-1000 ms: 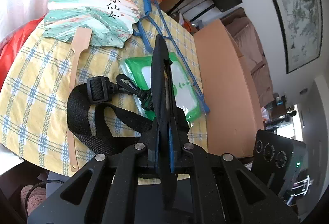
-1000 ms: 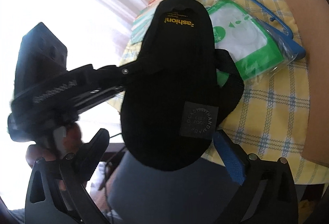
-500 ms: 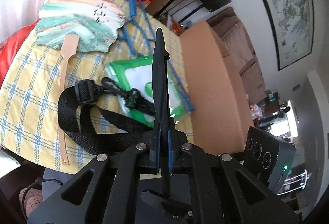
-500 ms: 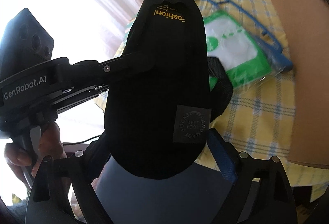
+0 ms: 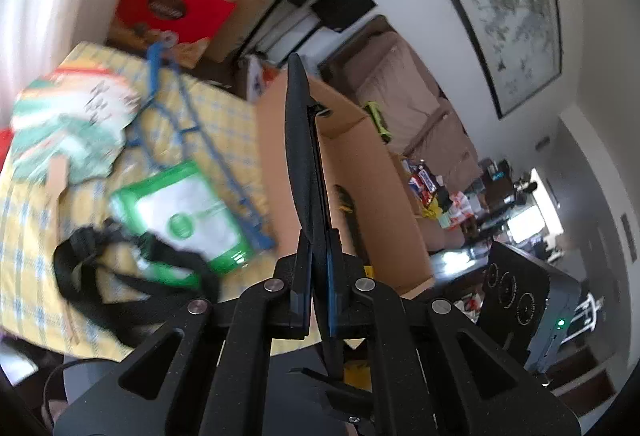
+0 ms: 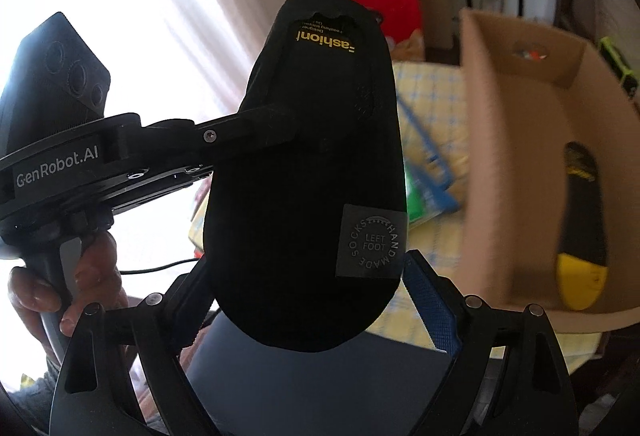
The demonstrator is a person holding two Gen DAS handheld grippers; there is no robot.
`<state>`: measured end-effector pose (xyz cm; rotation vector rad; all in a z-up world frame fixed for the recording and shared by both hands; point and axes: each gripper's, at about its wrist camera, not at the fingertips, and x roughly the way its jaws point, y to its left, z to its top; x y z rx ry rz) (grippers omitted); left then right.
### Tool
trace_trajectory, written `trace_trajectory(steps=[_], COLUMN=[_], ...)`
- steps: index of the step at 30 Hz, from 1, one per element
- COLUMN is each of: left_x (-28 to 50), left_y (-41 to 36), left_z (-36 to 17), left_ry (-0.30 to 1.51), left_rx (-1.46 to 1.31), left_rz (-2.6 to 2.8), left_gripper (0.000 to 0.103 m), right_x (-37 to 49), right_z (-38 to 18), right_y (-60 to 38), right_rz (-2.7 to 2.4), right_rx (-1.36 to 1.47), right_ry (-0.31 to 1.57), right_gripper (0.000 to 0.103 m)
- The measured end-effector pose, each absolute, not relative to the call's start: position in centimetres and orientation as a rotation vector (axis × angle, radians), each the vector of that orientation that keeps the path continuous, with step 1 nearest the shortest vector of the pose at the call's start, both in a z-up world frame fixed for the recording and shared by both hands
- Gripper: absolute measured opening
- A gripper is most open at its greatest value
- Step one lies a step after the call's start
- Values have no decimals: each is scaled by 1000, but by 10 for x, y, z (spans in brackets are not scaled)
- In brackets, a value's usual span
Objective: Organize objects
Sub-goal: 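Carry the black slipper in the left tool toward the cardboard box, then lower the slipper onto the insole in the box and open the left tool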
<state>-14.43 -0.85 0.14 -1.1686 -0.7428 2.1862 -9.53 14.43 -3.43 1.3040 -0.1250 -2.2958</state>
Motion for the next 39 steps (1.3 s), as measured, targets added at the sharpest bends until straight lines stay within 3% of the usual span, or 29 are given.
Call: trace_trajectory(steps=[12,21,39], left_x=[-184,-210,-253], left_y=[86,157,244], left_z=[25,19,-51], left_ry=[-619,-513,-298], left_rx=[-1183,-1240,-1492], left_rz=[2109,2073,2014], left_gripper=[6,7,18], right_x=[-114,-130,-177], right_z=[-9,-19,-68], right_y=[229,293,349], right_rz=[-2404,-2447,-2591], right_rx=[1315,1352,1524], right_ry=[-240,-337,-297], right_gripper=[90,90,90])
